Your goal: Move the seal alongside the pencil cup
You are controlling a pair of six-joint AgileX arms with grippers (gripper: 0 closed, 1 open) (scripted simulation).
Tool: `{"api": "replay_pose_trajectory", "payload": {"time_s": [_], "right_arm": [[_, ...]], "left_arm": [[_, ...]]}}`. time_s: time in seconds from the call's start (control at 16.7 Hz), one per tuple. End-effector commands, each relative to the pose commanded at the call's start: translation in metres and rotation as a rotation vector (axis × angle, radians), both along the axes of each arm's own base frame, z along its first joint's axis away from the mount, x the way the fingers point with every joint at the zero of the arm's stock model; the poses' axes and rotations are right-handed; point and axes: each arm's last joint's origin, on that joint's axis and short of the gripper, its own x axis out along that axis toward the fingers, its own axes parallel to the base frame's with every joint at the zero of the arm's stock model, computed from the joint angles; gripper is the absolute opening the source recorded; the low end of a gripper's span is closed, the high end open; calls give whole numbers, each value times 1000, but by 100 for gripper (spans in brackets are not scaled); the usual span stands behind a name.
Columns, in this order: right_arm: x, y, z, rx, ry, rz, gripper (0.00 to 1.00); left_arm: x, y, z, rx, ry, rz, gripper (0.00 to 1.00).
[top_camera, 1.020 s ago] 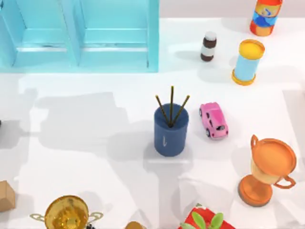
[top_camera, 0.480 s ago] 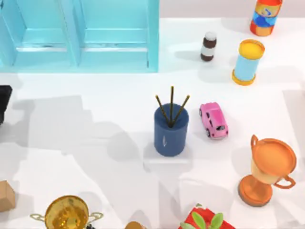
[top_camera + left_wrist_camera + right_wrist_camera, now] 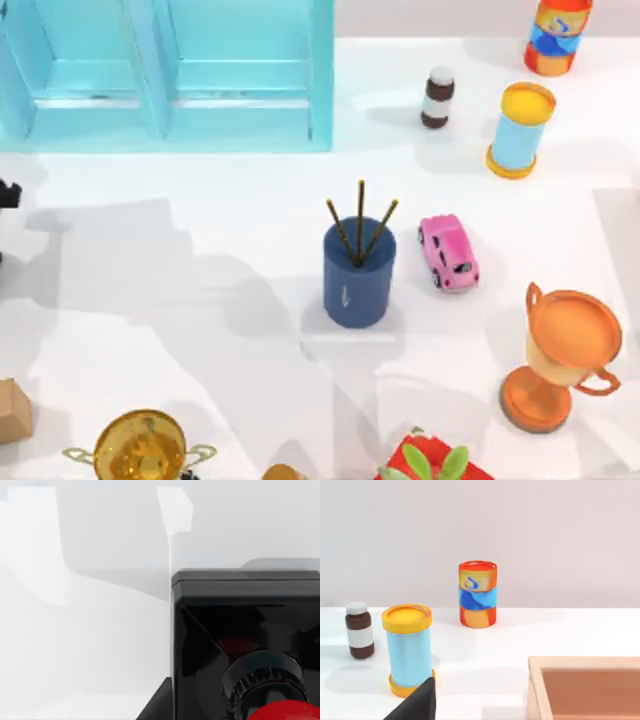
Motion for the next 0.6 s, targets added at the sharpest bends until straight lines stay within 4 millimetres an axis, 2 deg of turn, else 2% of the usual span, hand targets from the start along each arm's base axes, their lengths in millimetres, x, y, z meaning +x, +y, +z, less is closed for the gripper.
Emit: {"api": "replay_pose_trajectory", "payload": {"time_s": [0.36, 0.6], "right_arm": [[0, 0, 0, 0, 0, 0, 100], [0, 0, 0, 0, 0, 0, 100]], "left_arm": [[0, 0, 0, 0, 0, 0, 2], [0, 0, 0, 0, 0, 0, 0]]}}
